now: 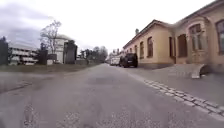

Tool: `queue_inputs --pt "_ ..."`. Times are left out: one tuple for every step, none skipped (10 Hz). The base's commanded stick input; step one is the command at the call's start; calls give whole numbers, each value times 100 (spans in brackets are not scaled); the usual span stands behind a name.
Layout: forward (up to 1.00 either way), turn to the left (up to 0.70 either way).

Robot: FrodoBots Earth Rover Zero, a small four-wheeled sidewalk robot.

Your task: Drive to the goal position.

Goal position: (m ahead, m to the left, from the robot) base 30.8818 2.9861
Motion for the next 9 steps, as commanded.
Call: queue_inputs --pt "100 0" --pt "100 22" --pt "100 40" --pt "100 21" --pt "100 0" --pt "100 0" --pt "100 0" --pt "100 0" --pt "100 0"
